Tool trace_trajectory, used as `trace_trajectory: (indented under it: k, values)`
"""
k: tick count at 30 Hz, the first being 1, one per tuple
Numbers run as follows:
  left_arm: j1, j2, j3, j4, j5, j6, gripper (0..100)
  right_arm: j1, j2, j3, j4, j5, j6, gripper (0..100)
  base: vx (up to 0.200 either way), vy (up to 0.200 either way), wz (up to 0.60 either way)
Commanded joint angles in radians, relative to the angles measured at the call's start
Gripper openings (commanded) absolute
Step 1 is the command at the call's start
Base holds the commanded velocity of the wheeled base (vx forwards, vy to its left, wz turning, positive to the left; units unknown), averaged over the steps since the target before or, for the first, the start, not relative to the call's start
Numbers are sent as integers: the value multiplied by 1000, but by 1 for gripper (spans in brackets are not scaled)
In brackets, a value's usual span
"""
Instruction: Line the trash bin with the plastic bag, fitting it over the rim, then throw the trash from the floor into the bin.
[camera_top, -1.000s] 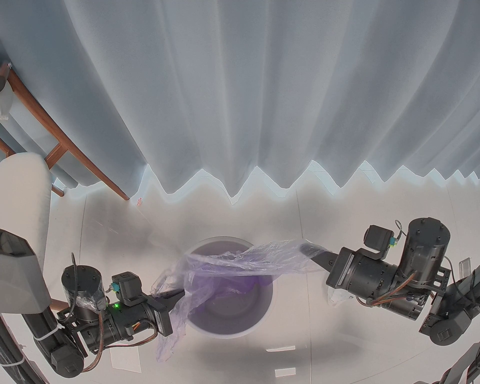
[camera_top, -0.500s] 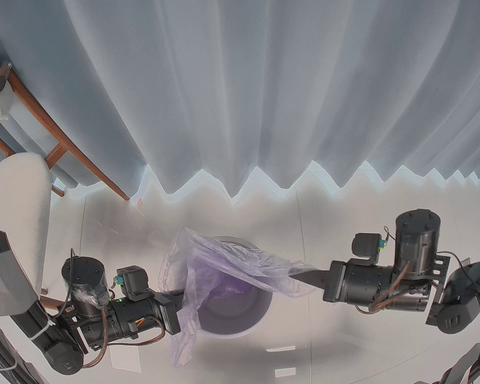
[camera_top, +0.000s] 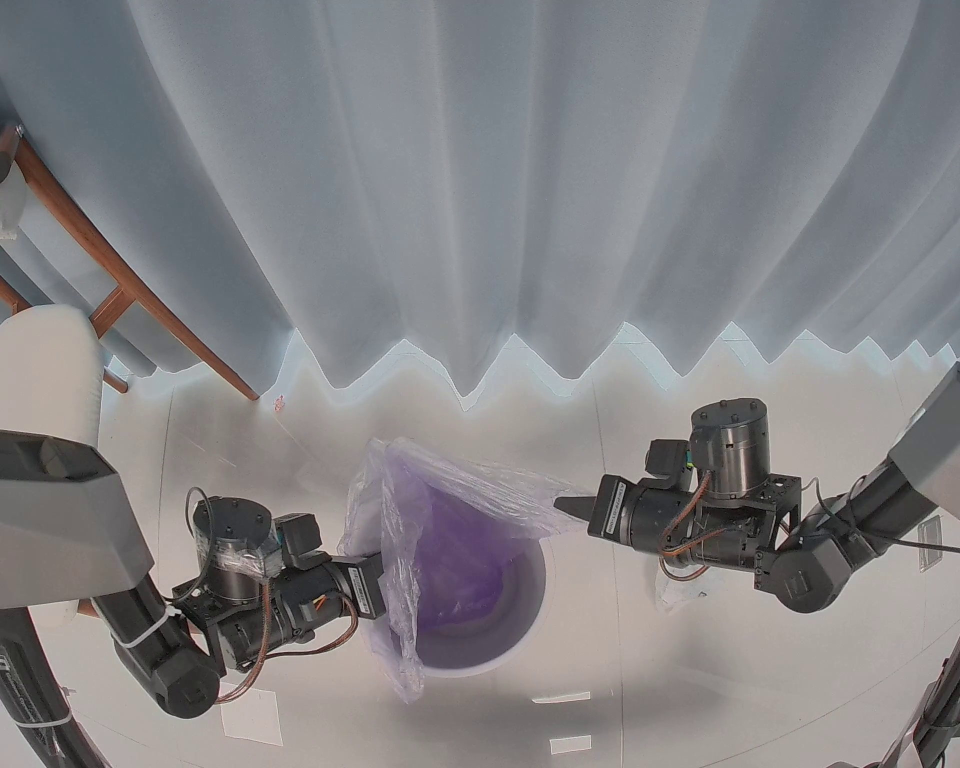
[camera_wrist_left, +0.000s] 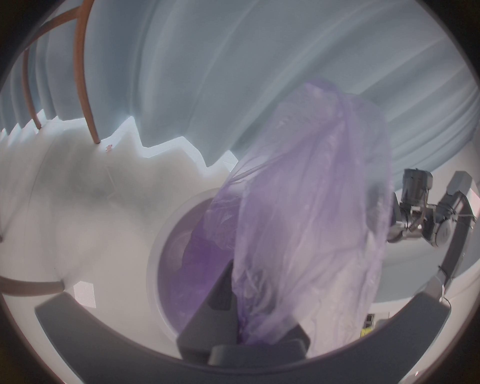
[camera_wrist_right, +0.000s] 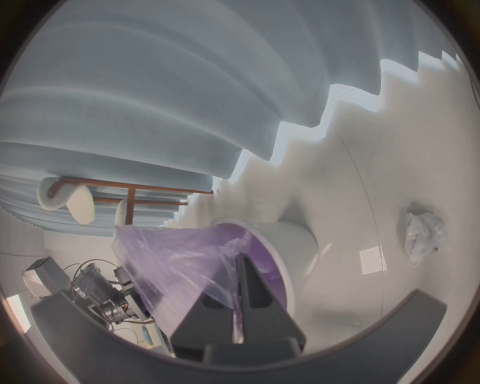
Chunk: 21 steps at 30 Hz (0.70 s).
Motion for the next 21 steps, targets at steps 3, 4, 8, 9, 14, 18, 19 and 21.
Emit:
trace_trajectory:
  k: [3, 4, 8, 9, 14, 18, 19, 21]
  values:
    - [-1, 85, -96, -34, 45, -116, 0, -80, 70, -101, 8, -1, 5, 0, 0, 0, 0]
    - [1, 77, -108, -34, 42, -145, 0, -94, 70, -122, 16, -1, 5, 0, 0, 0, 0]
    - [34, 40, -209, 48, 13, -169, 0, -157, 90, -246, 83, -1, 5, 0, 0, 0, 0]
    - [66, 31, -252, 123, -11, -169, 0, -177, 101, -300, 123, -1, 7, 0, 0, 0, 0]
    - [108, -36, -295, 270, -67, -177, 0, -189, 102, -340, 165, -3, 44, 0, 0, 0, 0]
    - [99, -66, -255, 267, -87, -172, 0, -163, 79, -285, 143, -17, 58, 0, 0, 0, 0]
    - [97, -70, -249, 267, -91, -171, 0, -155, 79, -282, 134, -24, 59, 0, 0, 0, 0]
    - [96, -72, -247, 269, -91, -171, 0, -152, 86, -282, 126, -35, 59, 0, 0, 0, 0]
